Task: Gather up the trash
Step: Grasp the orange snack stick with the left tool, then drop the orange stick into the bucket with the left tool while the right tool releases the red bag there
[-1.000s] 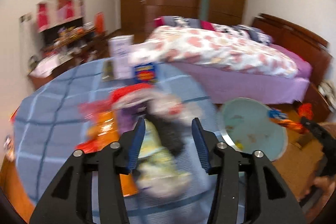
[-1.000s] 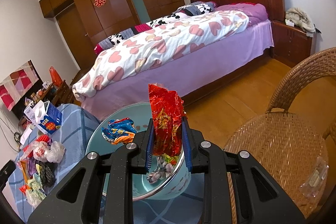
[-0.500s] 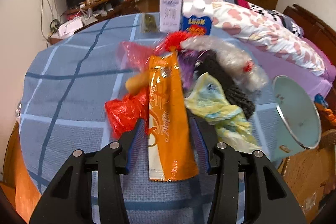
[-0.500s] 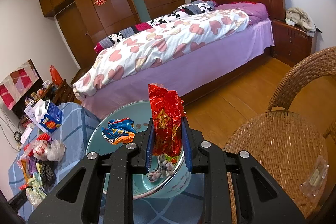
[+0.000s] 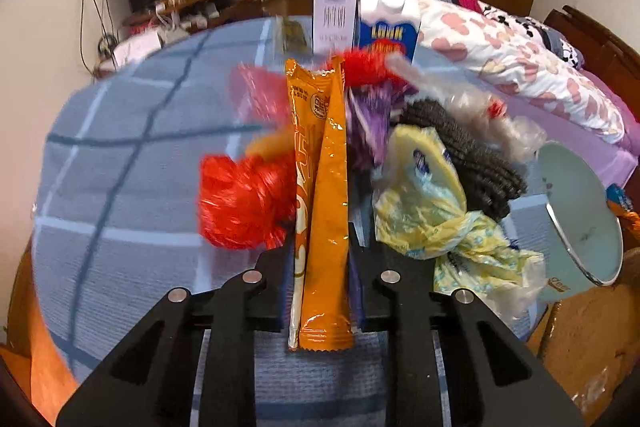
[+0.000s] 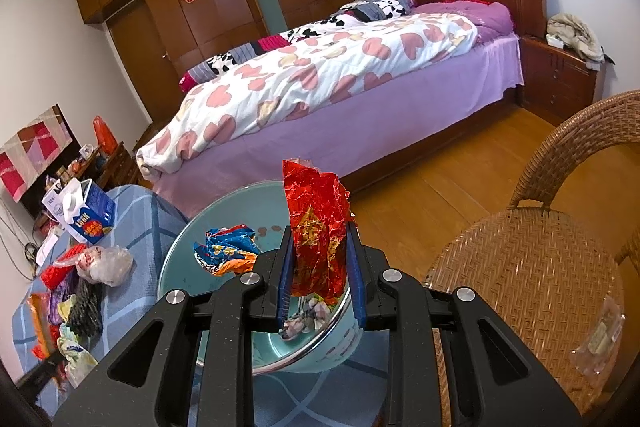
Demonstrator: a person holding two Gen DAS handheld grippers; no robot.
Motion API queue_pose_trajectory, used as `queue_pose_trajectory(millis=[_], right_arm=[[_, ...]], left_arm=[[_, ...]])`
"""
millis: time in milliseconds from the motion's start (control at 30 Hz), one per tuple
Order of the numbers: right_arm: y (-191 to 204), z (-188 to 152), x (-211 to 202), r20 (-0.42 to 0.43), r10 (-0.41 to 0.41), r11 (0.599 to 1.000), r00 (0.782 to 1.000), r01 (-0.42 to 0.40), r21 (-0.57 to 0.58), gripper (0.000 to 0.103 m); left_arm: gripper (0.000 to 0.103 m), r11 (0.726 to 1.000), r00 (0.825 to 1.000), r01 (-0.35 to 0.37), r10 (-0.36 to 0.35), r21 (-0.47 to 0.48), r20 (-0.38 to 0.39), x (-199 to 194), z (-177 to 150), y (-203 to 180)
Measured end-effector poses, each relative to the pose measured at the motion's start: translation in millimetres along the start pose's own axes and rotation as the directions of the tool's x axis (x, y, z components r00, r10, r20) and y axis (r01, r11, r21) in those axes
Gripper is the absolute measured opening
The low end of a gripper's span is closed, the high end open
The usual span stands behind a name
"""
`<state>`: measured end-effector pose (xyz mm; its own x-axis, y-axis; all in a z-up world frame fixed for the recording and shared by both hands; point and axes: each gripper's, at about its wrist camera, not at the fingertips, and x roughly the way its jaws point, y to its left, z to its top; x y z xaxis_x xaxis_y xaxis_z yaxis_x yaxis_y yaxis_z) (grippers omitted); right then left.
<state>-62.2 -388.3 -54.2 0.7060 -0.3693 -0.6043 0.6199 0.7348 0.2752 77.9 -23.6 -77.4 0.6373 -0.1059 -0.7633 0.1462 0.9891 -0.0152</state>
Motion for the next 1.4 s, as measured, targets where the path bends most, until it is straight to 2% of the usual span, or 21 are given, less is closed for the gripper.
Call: queue_pose_trajectory(millis=[433, 533, 667, 733, 800, 1000, 1033, 1133, 1400], right_arm=[[4.2, -2.4, 0.2, -0.001, 0.007, 1.000, 1.000, -0.007, -0.014, 0.025], [5.6, -3.0, 1.7, -0.006, 0.007, 1.000, 1.000, -0.007, -0.021, 0.025], [5.9, -3.0, 4.1, -0.012, 0.003, 1.000, 1.000, -0.003, -0.026, 0.025], [4.6, -2.5, 5.7, -0.016, -0.002, 1.000, 1.000, 0.002, -0.029, 0.025], [3.7, -2.4, 8.7, -0.027, -0.003, 1.000, 1.000, 0.003, -0.028, 0.025], [2.7, -3.1, 11.2, -0.034, -0.007, 0.999, 0.999, 0.006, -0.033, 0.025], [2.2, -3.5, 11.6, -0.035, -0.009, 0.999, 0.999, 0.007, -0.033, 0.025], [2.1, -4.4, 14.2, -0.045, -0.007, 0.999, 0.999, 0.005, -0.034, 0.025], [2.5, -9.7, 27.1, -0.074, -0.017, 0.999, 0.997, 0.014, -0.047, 0.026]], left_arm=[[0.022, 1.000, 0.992, 0.007, -0.008, 0.003, 0.123, -52.5, 20.1, 8.2], [0.022, 0.999, 0.987, -0.008, 0.003, 0.034, 0.162, -61.5, 24.7, 0.0], [0.022, 0.992, 0.981, 0.099, -0.111, 0.083, 0.159, -64.8, 27.8, -23.7], [0.022, 0.977, 0.970, 0.172, -0.190, 0.123, 0.149, -65.7, 29.0, -43.7], [0.022, 0.953, 0.953, 0.250, -0.274, 0.170, 0.132, -65.5, 30.2, -69.8], [0.022, 0.872, 0.901, 0.395, -0.429, 0.288, 0.064, -57.3, 26.4, -137.4], [0.022, 0.863, 0.897, 0.407, -0.440, 0.298, 0.050, -55.0, 25.9, -146.1], [0.022, 0.849, 0.892, 0.421, -0.451, 0.319, 0.025, -47.8, 25.0, -166.6], [0.022, 0.832, 0.897, 0.430, -0.438, 0.350, -0.060, -22.9, 16.8, -206.5]])
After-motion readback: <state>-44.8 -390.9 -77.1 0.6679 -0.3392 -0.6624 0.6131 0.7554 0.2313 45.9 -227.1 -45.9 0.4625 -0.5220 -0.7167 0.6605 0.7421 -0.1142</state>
